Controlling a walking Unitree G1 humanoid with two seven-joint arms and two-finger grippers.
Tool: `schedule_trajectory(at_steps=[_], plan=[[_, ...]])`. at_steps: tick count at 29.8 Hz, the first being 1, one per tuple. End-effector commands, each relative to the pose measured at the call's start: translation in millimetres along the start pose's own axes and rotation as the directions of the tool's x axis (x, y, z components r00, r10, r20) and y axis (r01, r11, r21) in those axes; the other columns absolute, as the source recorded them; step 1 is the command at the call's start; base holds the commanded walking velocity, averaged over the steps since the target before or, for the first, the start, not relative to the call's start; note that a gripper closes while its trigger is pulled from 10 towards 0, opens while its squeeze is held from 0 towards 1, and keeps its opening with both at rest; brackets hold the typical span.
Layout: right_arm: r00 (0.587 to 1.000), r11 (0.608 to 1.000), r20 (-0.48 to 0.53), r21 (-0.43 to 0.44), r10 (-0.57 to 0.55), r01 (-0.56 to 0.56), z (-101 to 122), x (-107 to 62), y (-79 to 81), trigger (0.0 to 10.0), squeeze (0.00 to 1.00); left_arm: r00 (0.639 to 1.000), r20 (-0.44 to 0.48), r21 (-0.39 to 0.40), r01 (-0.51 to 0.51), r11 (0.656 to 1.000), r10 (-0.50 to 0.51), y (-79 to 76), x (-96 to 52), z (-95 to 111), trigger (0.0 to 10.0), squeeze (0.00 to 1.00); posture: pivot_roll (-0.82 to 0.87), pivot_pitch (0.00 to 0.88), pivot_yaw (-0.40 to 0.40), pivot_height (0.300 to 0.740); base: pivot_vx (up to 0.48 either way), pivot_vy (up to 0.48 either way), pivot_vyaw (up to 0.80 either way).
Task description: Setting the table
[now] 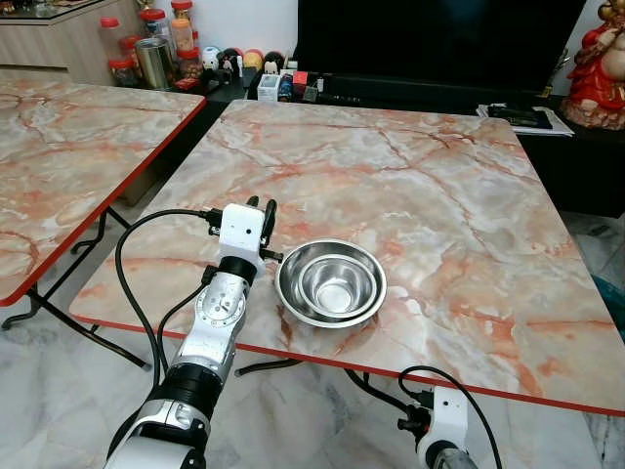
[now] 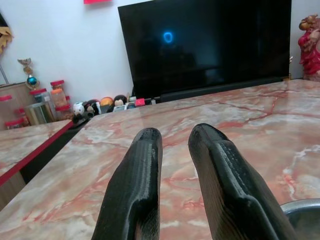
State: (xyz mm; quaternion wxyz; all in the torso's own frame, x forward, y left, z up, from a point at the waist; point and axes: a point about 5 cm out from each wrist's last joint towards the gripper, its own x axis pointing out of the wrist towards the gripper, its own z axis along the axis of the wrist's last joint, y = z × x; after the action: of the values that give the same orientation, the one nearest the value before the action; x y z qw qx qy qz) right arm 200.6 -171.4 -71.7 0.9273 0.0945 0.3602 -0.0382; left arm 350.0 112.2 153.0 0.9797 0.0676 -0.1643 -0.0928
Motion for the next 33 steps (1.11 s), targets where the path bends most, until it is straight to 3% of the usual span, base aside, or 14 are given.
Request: schedule_trajectory(at_steps=[1,33], plan=[[1.000,1.000,0.015,0.011,0.000,0.000,3.3,0.9,1.1,10.0,0.00,1.000,0.000,0.004,0.011,1.000,-0.011,-0.6,4.1,2.3,10.0,0.00,0.02,0.000,-0.012,0.740,0.000,0.000,0.00],[1.000,1.000,0.018,0.011,-0.003,0.003,3.5,0.9,0.9,10.0,0.00,0.999,-0.028,-0.040,0.015,0.999,-0.016,-0.6,2.4,-2.1,10.0,0.00,0.02,0.000,-0.011,0.740,0.000,0.000,0.00]])
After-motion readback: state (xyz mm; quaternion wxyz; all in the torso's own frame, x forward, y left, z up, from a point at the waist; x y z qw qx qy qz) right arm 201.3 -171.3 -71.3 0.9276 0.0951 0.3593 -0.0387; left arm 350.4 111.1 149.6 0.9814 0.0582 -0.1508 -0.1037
